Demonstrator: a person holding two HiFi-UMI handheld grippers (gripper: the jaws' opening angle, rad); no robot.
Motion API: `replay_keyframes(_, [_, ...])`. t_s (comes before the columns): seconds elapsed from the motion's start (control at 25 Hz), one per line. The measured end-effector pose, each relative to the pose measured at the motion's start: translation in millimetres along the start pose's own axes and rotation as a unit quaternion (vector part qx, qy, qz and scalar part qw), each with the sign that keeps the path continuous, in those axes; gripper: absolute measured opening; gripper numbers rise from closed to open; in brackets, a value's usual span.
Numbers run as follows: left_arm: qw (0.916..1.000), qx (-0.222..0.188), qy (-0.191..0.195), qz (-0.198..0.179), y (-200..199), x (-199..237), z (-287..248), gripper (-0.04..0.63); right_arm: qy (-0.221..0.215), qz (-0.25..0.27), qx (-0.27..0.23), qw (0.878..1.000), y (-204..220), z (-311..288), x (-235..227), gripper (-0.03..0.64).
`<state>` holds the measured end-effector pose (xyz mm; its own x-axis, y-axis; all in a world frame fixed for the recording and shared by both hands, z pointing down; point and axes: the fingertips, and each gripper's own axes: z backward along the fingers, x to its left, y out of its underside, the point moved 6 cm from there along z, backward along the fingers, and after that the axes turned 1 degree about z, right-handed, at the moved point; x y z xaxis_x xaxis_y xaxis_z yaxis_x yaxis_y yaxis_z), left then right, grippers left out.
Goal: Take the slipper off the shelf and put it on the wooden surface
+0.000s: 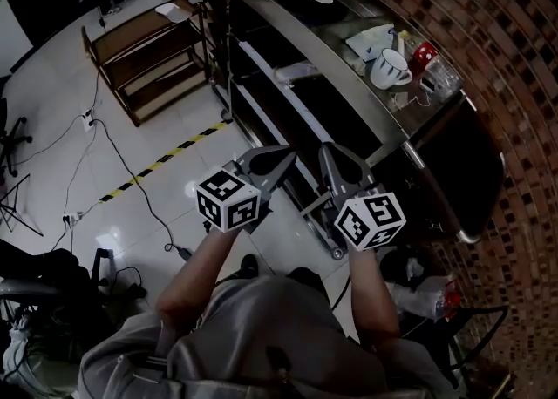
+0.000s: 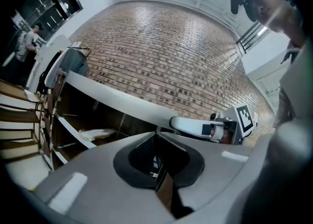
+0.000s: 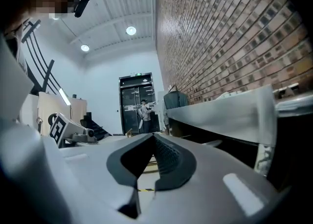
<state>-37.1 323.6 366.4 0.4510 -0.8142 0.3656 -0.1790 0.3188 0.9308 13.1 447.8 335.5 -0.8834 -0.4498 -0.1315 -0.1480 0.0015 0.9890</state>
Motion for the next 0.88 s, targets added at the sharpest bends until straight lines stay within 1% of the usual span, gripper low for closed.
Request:
replay_keyframes(0.2, [0.9990,-0.010,-0.041,0.012,-9,59,26,-0.029,-0.029,-0.008,0.018,0.999,12,-66,10,-0.002])
replay_keyframes(0.4, [0.9974,-0.014,-0.068,0.018,-20,115,29,-0.029,-0.053,-0.013,0.031,0.998,20,-132,7,0.000])
replay_keyframes(0.56, [0.9966,-0.011,-0.080,0.017,-32,165,20,-0.029,-0.066,-0.026,0.032,0.997,25,-188,-9,-0.002])
replay_keyframes(0.76, [0.9958,0.010,-0.090,0.012,-53,227,5,-0.029,-0.086,-0.047,0.018,0.995,22,-261,-17,-0.002])
replay_keyframes(0.88, [0.9954,0.018,-0.094,0.009,-66,257,-4,-0.029,-0.090,-0.052,0.027,0.994,24,-295,-23,-0.002])
